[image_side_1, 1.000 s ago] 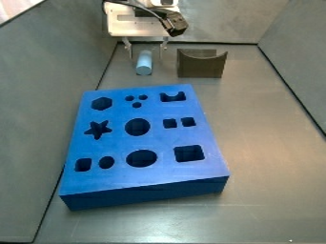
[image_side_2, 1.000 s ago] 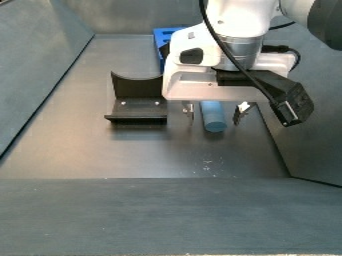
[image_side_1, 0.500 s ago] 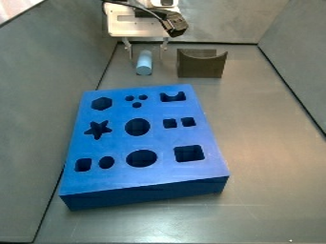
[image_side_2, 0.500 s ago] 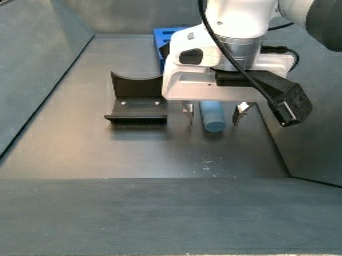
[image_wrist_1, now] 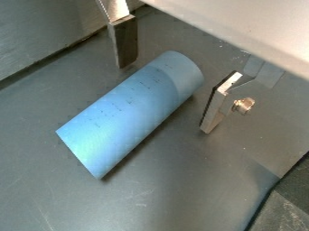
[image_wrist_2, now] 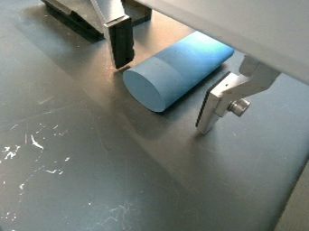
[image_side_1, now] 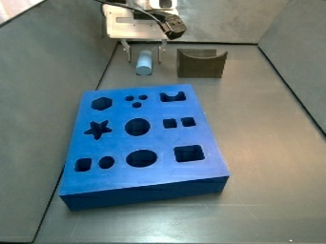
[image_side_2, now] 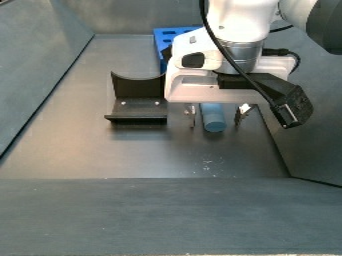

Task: Pick up the oval object. Move up. Place the oval object on the fixture. Regrasp the oval object. Move to above the board. Insert the oval object.
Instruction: Pick up the oval object.

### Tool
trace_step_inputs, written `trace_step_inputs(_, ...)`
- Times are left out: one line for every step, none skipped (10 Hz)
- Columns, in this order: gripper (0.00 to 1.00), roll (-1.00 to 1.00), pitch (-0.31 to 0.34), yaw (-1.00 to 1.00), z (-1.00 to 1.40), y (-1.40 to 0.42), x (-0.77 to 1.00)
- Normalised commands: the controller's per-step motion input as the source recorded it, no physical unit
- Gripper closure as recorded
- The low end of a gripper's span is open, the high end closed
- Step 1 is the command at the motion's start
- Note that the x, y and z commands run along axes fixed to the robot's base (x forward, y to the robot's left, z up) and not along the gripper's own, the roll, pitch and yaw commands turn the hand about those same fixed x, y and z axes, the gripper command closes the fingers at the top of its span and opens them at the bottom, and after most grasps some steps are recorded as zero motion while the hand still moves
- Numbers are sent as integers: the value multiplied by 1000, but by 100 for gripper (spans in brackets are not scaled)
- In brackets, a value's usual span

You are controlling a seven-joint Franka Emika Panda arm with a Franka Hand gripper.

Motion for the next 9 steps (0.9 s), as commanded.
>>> trace_step_inputs(0,0,0,0,-23,0,43)
trace_step_inputs(100,0,0,0,0,0,0)
trace_step_inputs(100,0,0,0,0,0,0)
trace_step_inputs(100,0,0,0,0,0,0)
trace_step_inputs(100,0,0,0,0,0,0)
trace_step_inputs(100,0,0,0,0,0,0)
trace_step_inputs(100,0,0,0,0,0,0)
trace_step_inputs(100,0,0,0,0,0,0)
trace_step_inputs(100,0,0,0,0,0,0)
